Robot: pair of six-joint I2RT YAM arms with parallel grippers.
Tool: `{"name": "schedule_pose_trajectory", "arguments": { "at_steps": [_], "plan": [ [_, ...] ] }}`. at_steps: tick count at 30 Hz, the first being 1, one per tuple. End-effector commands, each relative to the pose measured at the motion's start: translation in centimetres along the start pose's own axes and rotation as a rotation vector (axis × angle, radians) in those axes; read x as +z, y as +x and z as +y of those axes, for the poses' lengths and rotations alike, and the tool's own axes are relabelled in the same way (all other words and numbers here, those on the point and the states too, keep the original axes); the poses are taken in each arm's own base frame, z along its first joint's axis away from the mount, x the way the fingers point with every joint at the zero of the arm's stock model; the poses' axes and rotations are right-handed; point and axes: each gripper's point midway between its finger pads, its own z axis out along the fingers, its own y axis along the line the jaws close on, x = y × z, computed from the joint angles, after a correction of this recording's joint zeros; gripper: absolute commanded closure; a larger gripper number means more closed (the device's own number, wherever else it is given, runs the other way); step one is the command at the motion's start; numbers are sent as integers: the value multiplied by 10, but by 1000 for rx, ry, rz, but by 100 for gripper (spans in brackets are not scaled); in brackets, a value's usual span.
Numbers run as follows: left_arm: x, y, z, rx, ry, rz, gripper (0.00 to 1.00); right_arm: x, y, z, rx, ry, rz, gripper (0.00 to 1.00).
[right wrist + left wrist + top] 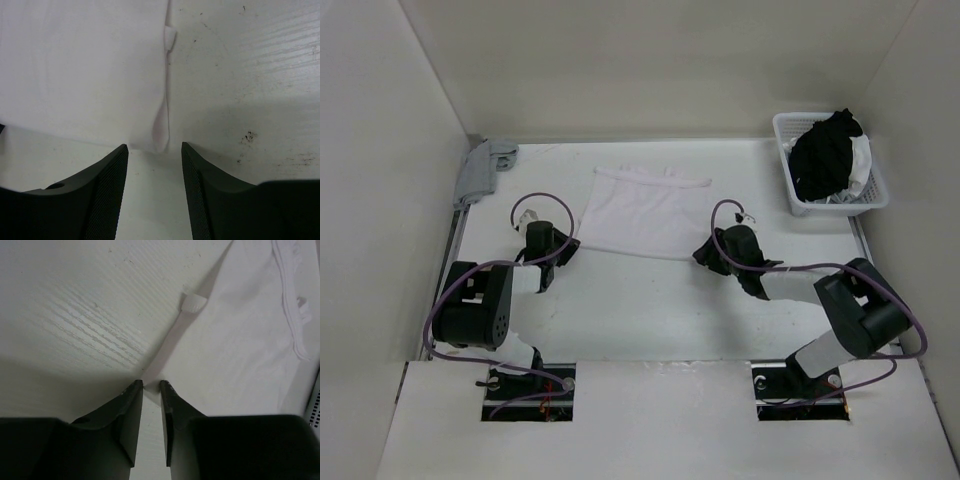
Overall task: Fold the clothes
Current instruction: Fold the tank top
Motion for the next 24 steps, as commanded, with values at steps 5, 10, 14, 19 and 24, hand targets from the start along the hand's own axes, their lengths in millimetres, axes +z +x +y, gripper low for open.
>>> {"name": "schedule_pose_trajectory", "arguments": {
  "at_steps": [5, 10, 14, 19, 24],
  "plan": [
    [3, -9, -3, -31, 13, -33, 91, 12, -5, 17, 48, -62, -1, 51],
    [-1, -12, -4, -29, 20, -55, 93, 12, 0, 12, 71, -50, 13, 62],
    [-2, -12, -4, -31, 26, -59, 94, 13, 3, 9, 82, -43, 19, 65],
    [-7, -13, -9, -34, 49, -72, 96, 13, 1, 12, 89, -58, 6, 88],
    [-35, -27, -39, -30, 153, -115, 97, -3, -15, 21, 68, -83, -53, 94]
  ]
}}
